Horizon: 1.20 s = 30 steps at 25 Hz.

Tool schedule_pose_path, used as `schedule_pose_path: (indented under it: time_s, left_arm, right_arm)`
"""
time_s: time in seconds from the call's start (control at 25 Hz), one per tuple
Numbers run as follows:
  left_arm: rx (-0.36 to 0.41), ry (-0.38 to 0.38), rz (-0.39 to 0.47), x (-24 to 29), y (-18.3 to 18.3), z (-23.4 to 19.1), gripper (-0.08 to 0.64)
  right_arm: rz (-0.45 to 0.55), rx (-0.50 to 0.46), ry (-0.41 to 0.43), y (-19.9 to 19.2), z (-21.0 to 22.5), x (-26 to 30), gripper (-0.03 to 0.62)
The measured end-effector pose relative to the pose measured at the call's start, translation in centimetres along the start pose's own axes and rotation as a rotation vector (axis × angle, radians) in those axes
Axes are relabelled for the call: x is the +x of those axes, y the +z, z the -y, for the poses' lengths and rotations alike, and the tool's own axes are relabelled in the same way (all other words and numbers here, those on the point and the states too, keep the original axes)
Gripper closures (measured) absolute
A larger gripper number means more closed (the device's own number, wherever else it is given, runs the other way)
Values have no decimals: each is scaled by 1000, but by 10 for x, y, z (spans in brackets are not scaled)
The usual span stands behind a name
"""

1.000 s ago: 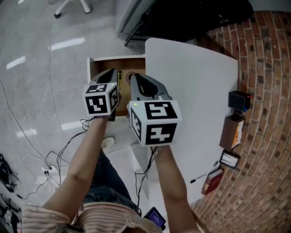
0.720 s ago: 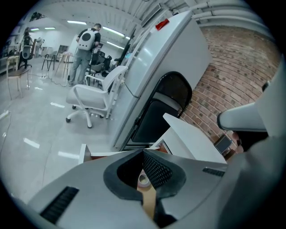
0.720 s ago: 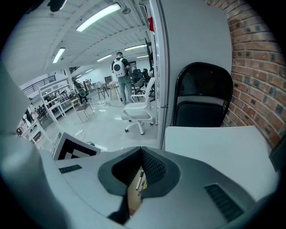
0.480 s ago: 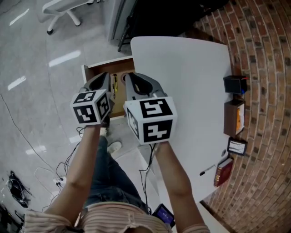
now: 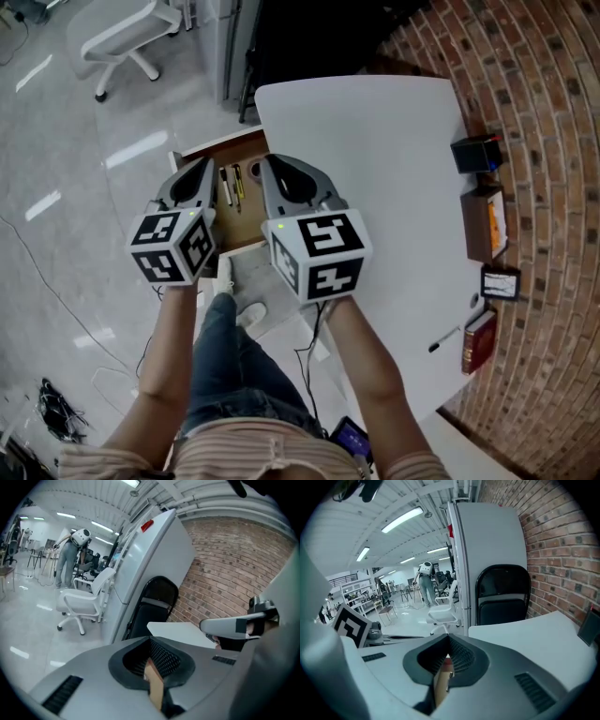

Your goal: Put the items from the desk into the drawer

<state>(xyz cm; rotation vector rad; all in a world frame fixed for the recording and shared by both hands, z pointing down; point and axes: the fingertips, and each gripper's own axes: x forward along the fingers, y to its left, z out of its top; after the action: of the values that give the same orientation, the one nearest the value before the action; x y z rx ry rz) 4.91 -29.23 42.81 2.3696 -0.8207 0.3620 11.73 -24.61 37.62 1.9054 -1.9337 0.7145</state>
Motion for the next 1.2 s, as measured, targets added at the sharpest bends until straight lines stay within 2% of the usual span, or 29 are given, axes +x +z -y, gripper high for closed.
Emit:
schedule_pose_path:
  time_s: [0.4,0.64,0.92,1.2]
  left_arm:
    - [162,-86,107,-43,49,42,551]
    - [181,-110,144,-66,68,58,551]
    - [235,-137,213,-99,95,84,551]
    - [278,-140,245,-122,114,101,551]
  right_arm:
    - [158,49,-6,26,12,-46,575]
    - [266,72,-11,46,13,-80,575]
    - [371,11,-23,70,3,-117,575]
    - [443,-6,-31,91,0,-144,575]
